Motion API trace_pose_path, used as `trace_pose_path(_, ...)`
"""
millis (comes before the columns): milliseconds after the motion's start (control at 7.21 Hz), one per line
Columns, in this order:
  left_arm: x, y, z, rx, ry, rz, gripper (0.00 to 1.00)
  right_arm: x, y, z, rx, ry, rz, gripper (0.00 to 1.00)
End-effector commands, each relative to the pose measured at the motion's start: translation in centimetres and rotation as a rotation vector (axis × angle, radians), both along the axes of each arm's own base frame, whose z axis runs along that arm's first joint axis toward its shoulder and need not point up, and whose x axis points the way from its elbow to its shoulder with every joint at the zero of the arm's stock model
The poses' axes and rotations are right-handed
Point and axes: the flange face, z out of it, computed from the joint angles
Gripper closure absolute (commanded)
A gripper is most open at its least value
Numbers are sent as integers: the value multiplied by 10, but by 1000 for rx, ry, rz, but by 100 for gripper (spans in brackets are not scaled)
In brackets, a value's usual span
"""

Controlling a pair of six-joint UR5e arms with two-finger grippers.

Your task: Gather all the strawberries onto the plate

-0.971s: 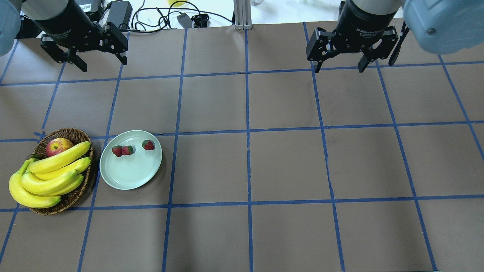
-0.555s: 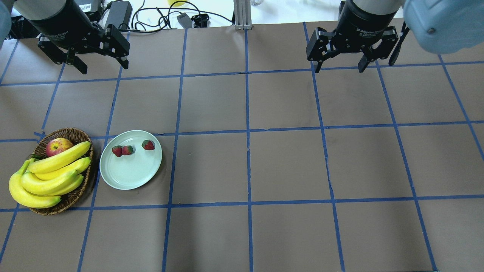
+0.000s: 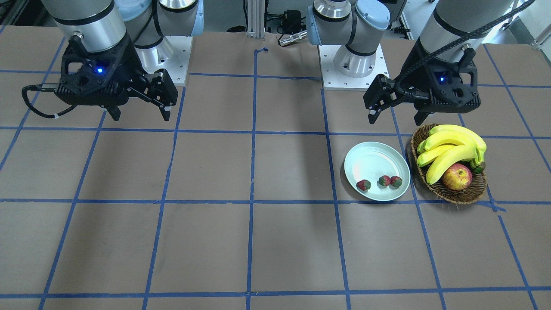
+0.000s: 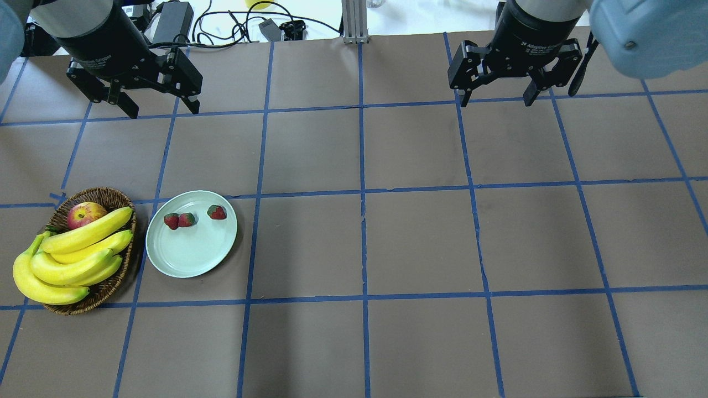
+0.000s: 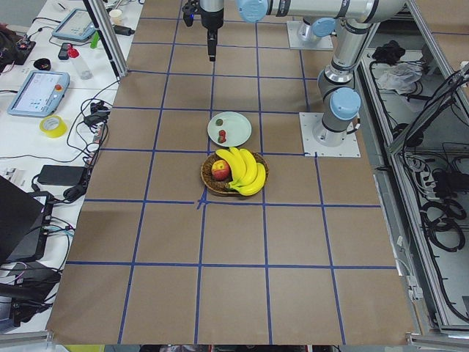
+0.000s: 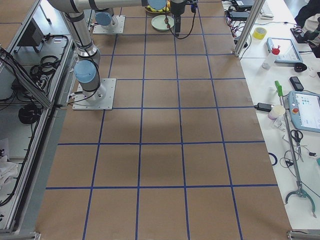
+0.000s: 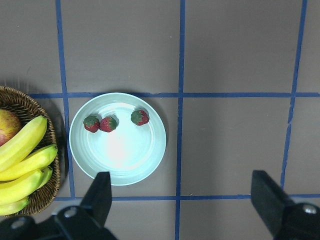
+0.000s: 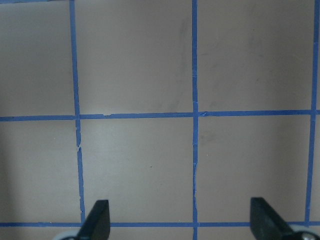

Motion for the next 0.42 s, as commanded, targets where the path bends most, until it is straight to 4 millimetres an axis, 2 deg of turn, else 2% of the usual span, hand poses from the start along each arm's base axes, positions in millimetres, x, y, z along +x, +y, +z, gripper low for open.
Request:
trace_pose_path(0,-1,0,-5,11,2,-3,0,0,1,1,0,0,2,0)
trace_pose_path(278,0,0,-12,22,0,-1,0,-4,11,8,8,10,1,0)
